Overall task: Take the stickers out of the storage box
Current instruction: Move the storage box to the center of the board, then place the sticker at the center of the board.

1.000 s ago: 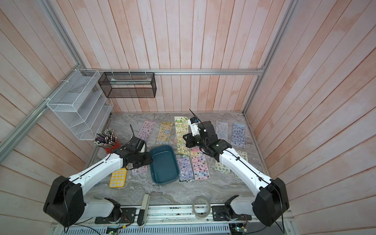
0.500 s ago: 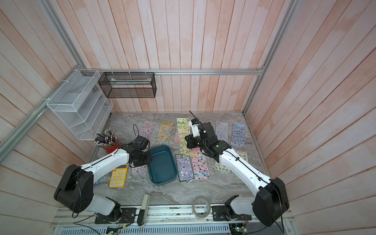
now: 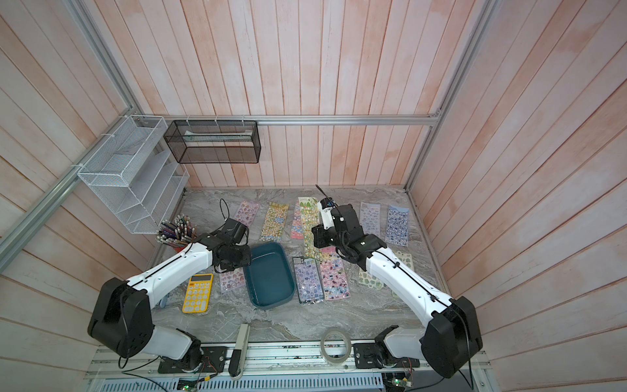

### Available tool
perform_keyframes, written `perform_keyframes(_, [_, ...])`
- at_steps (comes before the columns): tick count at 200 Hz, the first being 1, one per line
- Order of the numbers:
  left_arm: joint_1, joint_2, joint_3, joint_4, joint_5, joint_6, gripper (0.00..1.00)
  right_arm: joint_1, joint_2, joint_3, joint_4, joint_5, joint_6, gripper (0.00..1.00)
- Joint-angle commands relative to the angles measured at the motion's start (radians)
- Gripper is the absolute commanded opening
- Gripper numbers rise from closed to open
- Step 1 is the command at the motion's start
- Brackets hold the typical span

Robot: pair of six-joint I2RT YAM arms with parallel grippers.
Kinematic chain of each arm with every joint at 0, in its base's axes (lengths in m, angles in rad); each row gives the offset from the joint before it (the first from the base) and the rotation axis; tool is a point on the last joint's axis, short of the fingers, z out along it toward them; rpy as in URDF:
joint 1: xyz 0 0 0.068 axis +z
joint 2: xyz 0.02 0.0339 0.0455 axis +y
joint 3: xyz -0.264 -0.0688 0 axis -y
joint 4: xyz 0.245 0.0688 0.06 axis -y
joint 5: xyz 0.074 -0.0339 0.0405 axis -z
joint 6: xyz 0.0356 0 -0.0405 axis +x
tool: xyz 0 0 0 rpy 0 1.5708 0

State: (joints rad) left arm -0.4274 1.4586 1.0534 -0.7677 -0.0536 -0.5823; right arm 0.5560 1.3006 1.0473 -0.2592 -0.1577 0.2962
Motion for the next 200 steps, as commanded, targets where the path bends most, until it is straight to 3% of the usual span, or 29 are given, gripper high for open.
perform_keyframes(1, [0.012, -0.08, 0.072, -0.052, -0.052, 0.019, 0.54, -0.019, -0.023, 0.04, -0.057, 0.038, -0.044, 0.0])
perform_keyframes(45, [0.026, -0.246, 0.068, 0.106, 0.037, 0.096, 0.67, -0.055, -0.025, 0.088, -0.087, 0.026, -0.063, 0.0])
perform_keyframes(70, [0.036, -0.308, 0.038, 0.236, 0.131, 0.122, 0.76, -0.067, 0.006, 0.134, -0.064, -0.171, -0.083, 0.0])
perform_keyframes(94, [0.041, -0.294, 0.039, 0.353, 0.282, 0.122, 0.78, -0.067, 0.055, 0.168, -0.012, -0.353, -0.05, 0.0])
perform_keyframes(120, [0.041, -0.261, 0.06, 0.414, 0.397, 0.117, 0.78, -0.067, 0.08, 0.161, 0.057, -0.432, -0.012, 0.0])
perform_keyframes(200, [0.085, -0.258, -0.047, 0.587, 0.546, 0.038, 0.86, -0.066, 0.144, 0.154, 0.266, -0.621, 0.118, 0.0])
